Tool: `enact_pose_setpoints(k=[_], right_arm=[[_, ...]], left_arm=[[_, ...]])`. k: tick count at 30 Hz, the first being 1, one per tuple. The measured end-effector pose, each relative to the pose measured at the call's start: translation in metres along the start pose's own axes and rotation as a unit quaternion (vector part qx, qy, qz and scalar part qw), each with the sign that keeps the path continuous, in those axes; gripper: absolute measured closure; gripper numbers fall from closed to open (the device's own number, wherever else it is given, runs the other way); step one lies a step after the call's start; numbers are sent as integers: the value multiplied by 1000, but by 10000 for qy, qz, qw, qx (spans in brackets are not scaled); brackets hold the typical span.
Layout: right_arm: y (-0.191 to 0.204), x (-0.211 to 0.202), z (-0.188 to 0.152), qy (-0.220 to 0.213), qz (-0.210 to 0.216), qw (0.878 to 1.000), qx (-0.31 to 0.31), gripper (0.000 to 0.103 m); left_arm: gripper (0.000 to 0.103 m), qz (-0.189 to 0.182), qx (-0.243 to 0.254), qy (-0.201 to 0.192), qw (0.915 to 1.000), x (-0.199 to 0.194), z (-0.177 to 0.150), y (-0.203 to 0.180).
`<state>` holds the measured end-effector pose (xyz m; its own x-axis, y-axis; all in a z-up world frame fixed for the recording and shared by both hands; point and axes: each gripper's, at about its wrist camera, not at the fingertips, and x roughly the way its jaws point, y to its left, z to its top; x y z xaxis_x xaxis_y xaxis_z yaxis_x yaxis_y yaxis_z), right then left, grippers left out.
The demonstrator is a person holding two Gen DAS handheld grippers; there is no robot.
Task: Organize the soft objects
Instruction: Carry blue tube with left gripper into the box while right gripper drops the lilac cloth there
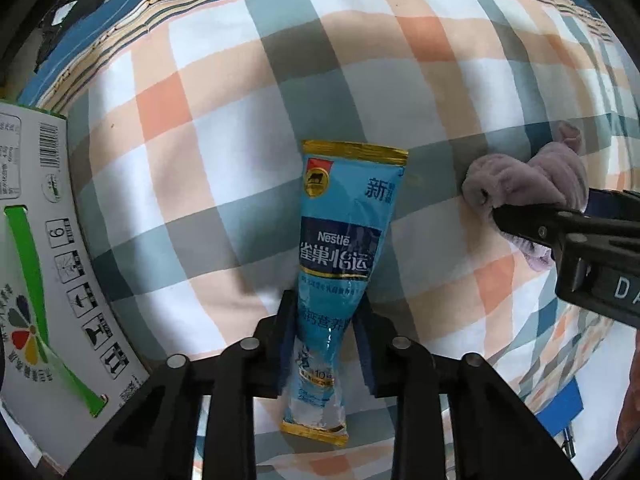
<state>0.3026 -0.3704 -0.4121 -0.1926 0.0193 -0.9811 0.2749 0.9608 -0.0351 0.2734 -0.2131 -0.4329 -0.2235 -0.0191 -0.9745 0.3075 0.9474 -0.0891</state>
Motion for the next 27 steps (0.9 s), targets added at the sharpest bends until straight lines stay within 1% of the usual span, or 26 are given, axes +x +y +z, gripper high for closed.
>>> enact_pose_setpoints(k=[1, 3, 5, 9, 10, 11, 12, 13, 14, 16, 18, 19, 20, 21, 23, 26, 27], right_arm=[[2, 1, -1, 19, 25, 10000, -20, 30], [4, 2, -3, 73, 127, 9999, 11, 30], [4, 2, -4, 95, 166, 9998, 12, 30], [5, 0, -7, 72, 225, 9997, 21, 30], [6, -1, -8, 82, 232, 9997, -12, 30], [4, -2, -9, 89, 246, 9997, -29, 30], [1, -3, -10, 93, 268, 9996, -31, 30], [-3, -6, -8, 105, 285, 9995, -34, 30], [-4, -6, -8, 109, 298, 9995, -34, 30], [-6, -6, -7, 125, 289, 9995, -36, 30], [-8, -6, 1, 121, 282, 9995, -63, 30], [-8, -5, 2, 122, 269, 9995, -60, 30], [-8, -1, 1, 123, 259, 9996, -54, 30], [-7, 0, 1, 128, 244, 9996, -55, 30], [-6, 0, 1, 106, 191, 9997, -56, 30], [0, 0, -1, 35, 93, 9999, -79, 30], [4, 2, -2, 9, 44, 9999, -110, 32]], left_arm=[[70, -117, -66, -30, 9999, -1, -1, 1], [68, -411, -388, -151, 9983, -3, -1, 10], [67, -554, -604, -239, 9963, -4, -3, 15], [67, -545, -830, -329, 9945, -4, -9, 17], [65, -537, -837, -293, 9946, -3, -9, 16], [55, -565, -752, -249, 9953, -4, -10, 16], [50, -597, -615, -191, 9961, -1, -8, 11], [42, -589, -453, -113, 9972, 0, -7, 6], [40, -493, -288, -54, 9984, 1, -6, 0], [40, -284, -127, -20, 9995, 1, -7, -8], [40, -253, -190, -60, 9995, 0, -8, -9], [45, -236, -226, -70, 9994, -1, -9, -9], [55, -135, -281, -92, 9995, -3, -9, -9], [60, -24, -296, -96, 9995, -4, -9, -8], [75, 112, -289, -109, 9995, -6, -12, -3], [81, 71, -341, -128, 9993, -12, -12, 5], [82, 68, -361, -146, 9992, -13, -13, 7]])
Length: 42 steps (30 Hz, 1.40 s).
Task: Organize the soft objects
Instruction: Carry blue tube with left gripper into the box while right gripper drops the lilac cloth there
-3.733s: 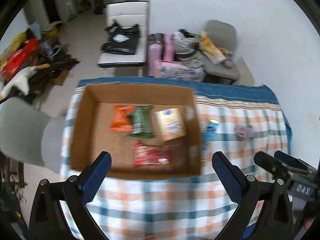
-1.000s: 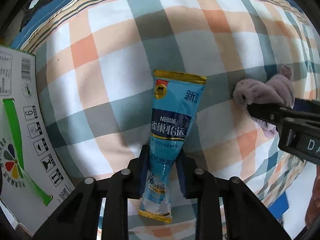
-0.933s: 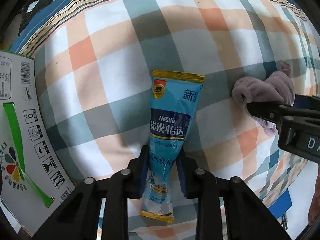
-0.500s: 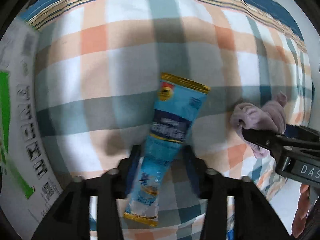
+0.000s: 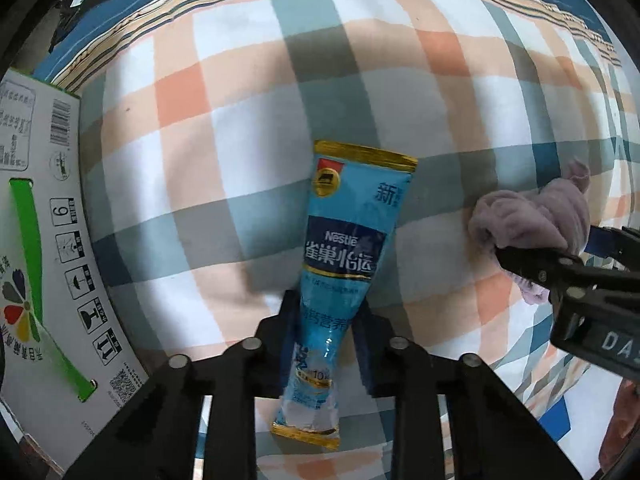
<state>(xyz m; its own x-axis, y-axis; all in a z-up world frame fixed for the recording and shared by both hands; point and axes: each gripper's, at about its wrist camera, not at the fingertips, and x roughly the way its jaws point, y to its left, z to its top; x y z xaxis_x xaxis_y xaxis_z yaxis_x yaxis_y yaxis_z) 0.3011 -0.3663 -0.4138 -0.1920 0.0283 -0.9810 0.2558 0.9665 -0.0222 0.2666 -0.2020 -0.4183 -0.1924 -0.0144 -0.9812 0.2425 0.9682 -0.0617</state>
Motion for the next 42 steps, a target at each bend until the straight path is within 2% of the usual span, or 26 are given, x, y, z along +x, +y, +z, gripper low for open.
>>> enact_pose_setpoints(k=[6, 11, 20, 22, 26, 30, 32, 36, 42], right_arm=[[9, -4, -16, -107, -82, 9999, -1, 43], [12, -14, -26, -184, -103, 9998, 9, 46], [30, -65, -61, -610, 105, 9980, -97, 47], [34, -80, -73, -732, 184, 9970, -169, 47], [46, -116, -95, -1006, 336, 9938, -347, 47], [62, -147, -117, -1279, 516, 9889, -561, 47], [79, -160, -126, -1371, 620, 9862, -694, 47], [133, -179, -137, -1520, 816, 9799, -1006, 47], [227, -189, -148, -1559, 1050, 9712, -1468, 47]], left_arm=[[88, 185, 35, -215, 9996, -13, -11, 0], [88, 131, 71, -438, 9989, -32, -29, -11], [89, -220, -2, -957, 9952, -98, -61, 1], [89, -340, -37, -1115, 9932, -121, -63, 10], [89, -602, -129, -1465, 9873, -168, -94, 28], [88, -730, -231, -1778, 9811, -196, -115, 46], [89, -771, -306, -1895, 9784, -209, -126, 55], [88, -740, -516, -2088, 9738, -236, -145, 106], [88, -533, -865, -2181, 9706, -237, -156, 189]])
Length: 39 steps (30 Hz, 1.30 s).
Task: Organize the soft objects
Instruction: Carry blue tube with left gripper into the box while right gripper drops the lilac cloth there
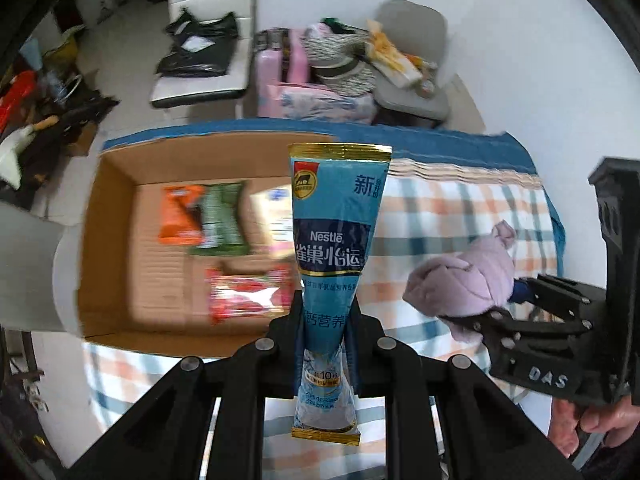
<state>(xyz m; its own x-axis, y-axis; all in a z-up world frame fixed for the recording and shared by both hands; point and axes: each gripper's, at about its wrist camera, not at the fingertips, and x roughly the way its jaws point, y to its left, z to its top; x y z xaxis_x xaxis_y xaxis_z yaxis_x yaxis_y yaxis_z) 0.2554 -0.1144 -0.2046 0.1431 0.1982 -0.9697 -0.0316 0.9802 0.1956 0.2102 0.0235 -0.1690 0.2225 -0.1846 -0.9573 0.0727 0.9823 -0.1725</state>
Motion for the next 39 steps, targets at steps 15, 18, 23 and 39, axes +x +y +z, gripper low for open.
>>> enact_pose_setpoints(k=[15, 18, 23, 39], right_arm=[[126, 104, 48, 664, -200, 9973, -260, 47], [144, 133, 54, 853, -92, 9959, -270, 47], [164, 175, 61, 1062, -43, 9939, -297, 46], [171, 222, 57, 1401, -58, 9901, -108, 29]], left_arm=[[88, 273, -285, 764, 9963, 56, 28, 166], [88, 223, -299, 1055, 9937, 84, 34, 185], [88, 172, -256, 1438, 9891, 119, 40, 202], [77, 417, -34, 1771, 9833, 143, 45, 204]])
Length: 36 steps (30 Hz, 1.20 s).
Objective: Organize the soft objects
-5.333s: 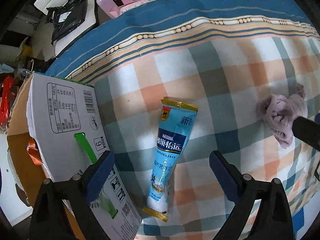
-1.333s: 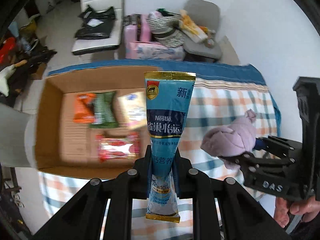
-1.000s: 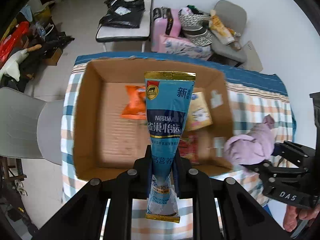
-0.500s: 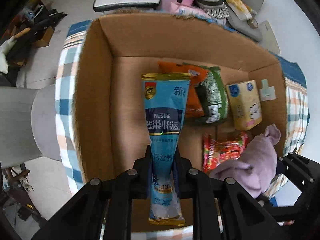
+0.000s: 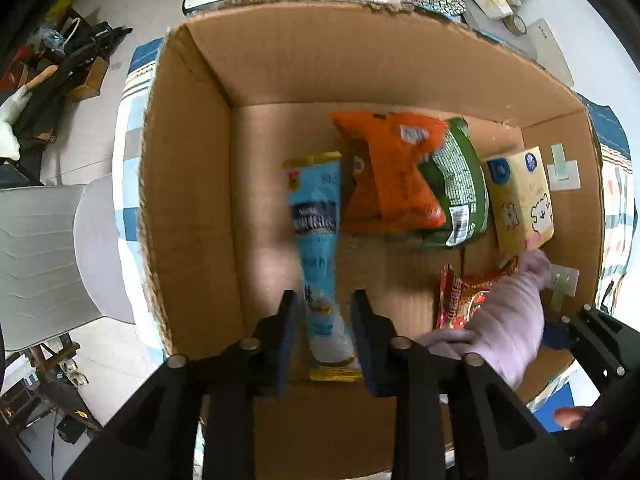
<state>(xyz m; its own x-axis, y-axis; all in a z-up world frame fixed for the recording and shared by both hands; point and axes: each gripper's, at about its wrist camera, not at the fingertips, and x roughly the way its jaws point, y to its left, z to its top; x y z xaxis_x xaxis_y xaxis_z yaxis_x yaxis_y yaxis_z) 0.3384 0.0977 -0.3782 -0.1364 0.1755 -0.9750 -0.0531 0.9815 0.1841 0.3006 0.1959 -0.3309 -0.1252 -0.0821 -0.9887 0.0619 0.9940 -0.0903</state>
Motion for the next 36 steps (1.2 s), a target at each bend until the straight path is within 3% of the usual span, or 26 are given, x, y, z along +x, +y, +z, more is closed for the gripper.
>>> enact_pose_setpoints(k=[2, 5, 6, 11, 13, 18, 36], right_arm=[[-1, 0, -2, 7, 14, 10000, 2, 25], [0, -4, -5, -38, -22, 10000, -44, 5], [1, -6, -5, -63, -42, 9999, -68, 4], [-1, -26, -15, -286, -314, 9991, -52, 3], [-6, -35, -22, -401, -437, 9982, 23, 0], [-22, -55, -38, -709, -881, 9932, 277, 0], [-40, -97, -84, -1417, -1322, 9781, 760, 0]], left_arm=[[77, -52, -107, -27, 9999, -1, -1, 2], [70, -131, -229, -122, 9996, -8, -2, 6], [68, -144, -257, -160, 9994, -11, -3, 7], [23, -72, -438, -474, 9979, -29, -13, 10], [17, -43, -483, -634, 9968, -37, -19, 11], [11, -47, -605, -1075, 9924, -56, -43, 7], [10, 272, -717, -2085, 9750, -108, -107, -25]])
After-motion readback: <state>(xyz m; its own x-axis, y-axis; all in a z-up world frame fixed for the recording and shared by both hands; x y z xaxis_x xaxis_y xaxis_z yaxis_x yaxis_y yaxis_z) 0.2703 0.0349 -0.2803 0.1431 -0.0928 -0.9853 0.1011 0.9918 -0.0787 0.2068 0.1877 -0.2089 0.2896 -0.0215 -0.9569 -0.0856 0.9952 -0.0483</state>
